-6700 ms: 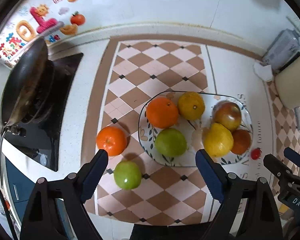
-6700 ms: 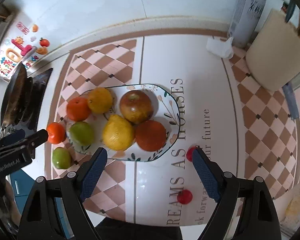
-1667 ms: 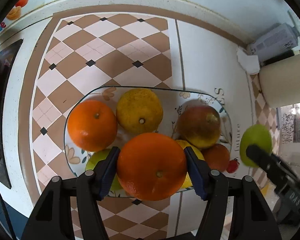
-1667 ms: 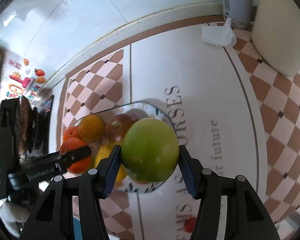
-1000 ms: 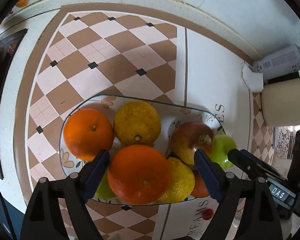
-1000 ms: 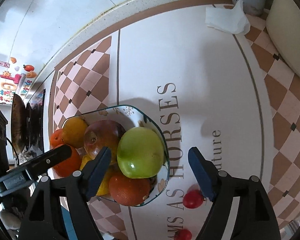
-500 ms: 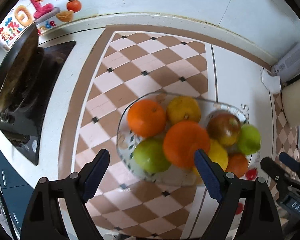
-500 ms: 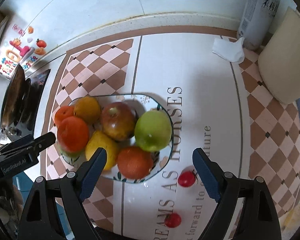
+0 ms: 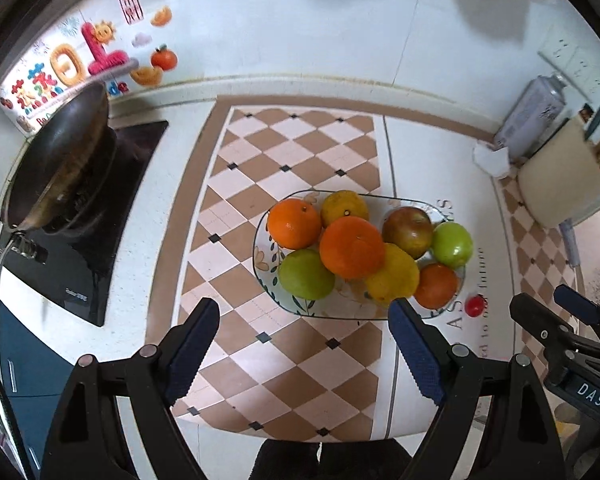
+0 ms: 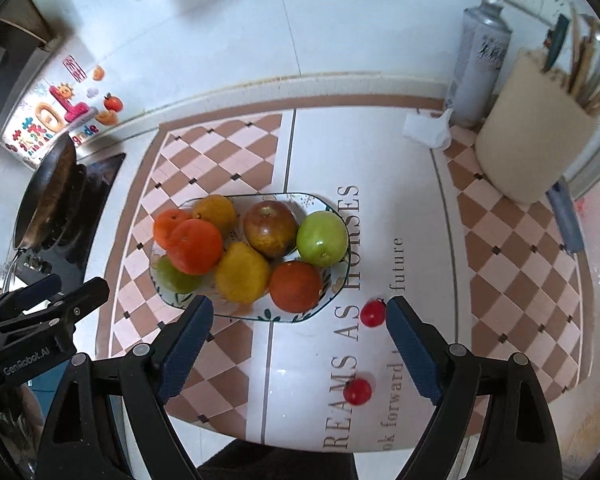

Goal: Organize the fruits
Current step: 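Open both tools and withdraw them from the plate, then grasp a red tomato with the right tool while the left tool grasps the other tomato, then lower both tomatoes onto the plate edge and open both tools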

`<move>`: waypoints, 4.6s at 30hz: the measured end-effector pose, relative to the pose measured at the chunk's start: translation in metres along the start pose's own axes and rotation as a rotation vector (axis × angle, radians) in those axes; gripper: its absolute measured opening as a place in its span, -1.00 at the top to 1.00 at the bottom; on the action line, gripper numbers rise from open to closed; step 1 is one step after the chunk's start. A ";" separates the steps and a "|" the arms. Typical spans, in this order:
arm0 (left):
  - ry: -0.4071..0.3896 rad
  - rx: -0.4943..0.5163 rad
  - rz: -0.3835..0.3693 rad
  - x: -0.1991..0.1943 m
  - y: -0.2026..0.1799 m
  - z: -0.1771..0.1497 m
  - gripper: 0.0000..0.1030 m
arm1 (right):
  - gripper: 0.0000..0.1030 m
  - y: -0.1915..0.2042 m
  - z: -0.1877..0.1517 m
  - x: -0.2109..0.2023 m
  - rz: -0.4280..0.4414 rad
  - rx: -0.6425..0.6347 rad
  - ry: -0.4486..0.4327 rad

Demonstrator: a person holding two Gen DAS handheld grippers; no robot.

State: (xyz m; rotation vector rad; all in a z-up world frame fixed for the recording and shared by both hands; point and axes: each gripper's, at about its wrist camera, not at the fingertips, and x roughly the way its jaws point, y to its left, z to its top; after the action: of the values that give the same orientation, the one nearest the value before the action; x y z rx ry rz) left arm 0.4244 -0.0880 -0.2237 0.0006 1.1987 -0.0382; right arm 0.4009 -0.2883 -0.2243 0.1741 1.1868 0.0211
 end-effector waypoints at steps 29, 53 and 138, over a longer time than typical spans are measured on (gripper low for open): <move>-0.202 0.081 -0.043 -0.110 0.019 -0.076 -0.68 | -0.76 0.041 -0.092 -0.141 0.034 0.062 -0.249; 0.147 0.115 0.160 0.072 -0.095 -0.057 -1.00 | 0.08 -0.100 -0.033 0.123 0.155 0.044 0.124; 0.486 -0.758 -0.491 0.175 0.042 -0.014 0.27 | 0.34 0.009 -0.022 0.161 0.349 0.075 0.221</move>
State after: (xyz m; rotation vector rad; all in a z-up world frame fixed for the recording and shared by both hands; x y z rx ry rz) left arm 0.4764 -0.0504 -0.3921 -0.9980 1.6101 -0.0116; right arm 0.4419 -0.2593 -0.3793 0.4525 1.3659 0.3086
